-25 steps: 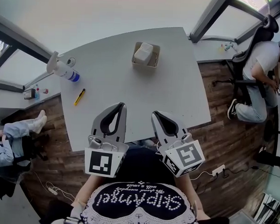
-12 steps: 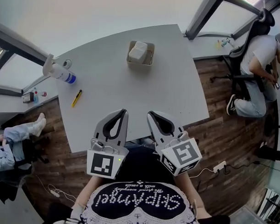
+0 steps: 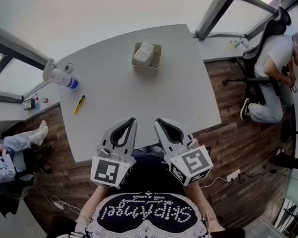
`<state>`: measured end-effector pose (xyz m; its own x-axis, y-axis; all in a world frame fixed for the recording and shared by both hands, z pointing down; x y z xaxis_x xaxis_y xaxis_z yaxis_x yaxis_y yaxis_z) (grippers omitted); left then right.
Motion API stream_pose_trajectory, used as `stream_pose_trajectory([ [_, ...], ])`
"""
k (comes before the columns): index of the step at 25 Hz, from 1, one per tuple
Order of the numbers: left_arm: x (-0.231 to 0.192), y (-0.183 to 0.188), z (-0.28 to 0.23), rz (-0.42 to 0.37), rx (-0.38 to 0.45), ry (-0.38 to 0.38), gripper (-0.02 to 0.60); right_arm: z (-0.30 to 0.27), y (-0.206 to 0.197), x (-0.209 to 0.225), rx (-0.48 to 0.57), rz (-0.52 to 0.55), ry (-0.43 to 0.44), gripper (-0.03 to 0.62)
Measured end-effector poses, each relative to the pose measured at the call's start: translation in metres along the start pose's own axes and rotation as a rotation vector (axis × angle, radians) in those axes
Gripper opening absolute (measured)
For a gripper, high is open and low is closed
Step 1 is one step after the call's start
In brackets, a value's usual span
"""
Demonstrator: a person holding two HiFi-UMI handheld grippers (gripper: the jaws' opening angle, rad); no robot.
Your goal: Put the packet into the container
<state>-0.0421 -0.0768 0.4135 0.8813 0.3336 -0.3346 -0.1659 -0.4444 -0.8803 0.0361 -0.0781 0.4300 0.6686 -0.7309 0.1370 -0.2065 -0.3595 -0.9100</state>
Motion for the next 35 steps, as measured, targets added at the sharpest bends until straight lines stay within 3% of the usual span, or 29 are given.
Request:
stream_pose_trajectory([
  [35, -0.003, -0.004, -0.001, 0.015, -0.006, 0.002, 0.008, -0.005, -0.006, -0.01, -0.039, 0.034, 0.064, 0.014],
])
Point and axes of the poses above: the fingertips, and each gripper's own axes: z backward along the fingers, x to its right, y out of its top, the point moved 1 cm from there along z, backward along the fingers, and after that the axes turned 13 degrees about z, right-handed, at the moved point
